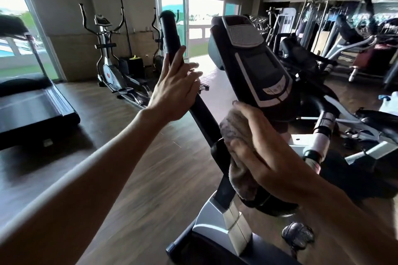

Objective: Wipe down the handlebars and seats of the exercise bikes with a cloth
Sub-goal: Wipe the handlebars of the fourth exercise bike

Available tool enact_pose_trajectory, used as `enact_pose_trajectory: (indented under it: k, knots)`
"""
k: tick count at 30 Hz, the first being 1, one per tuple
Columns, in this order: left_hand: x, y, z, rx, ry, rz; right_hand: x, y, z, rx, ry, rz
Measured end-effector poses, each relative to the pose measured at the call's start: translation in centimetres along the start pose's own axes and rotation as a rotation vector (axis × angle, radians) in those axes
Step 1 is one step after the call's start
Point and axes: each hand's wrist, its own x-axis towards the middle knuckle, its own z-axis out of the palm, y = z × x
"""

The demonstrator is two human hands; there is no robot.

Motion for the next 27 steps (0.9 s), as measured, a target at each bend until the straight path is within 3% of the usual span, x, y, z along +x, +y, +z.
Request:
enact_pose_trajectory:
  k: [10,20,27]
  knots:
    - [-0.9,1.1,1.1,-0.133,0.069,-0.08,3.7,-1.8,2.5,-0.349,0.032,0.05]
    - [-1.1,1.8,1.2,-0.166,0.116,-0.079,1.0,-2.3,2.4,-0.245,0.046,-0.126]
    - [-1.1,0.6,0.9,-0.19,0.084,-0.037,3.7,-3.8,3.8,-0.398,-0.113,-0.239]
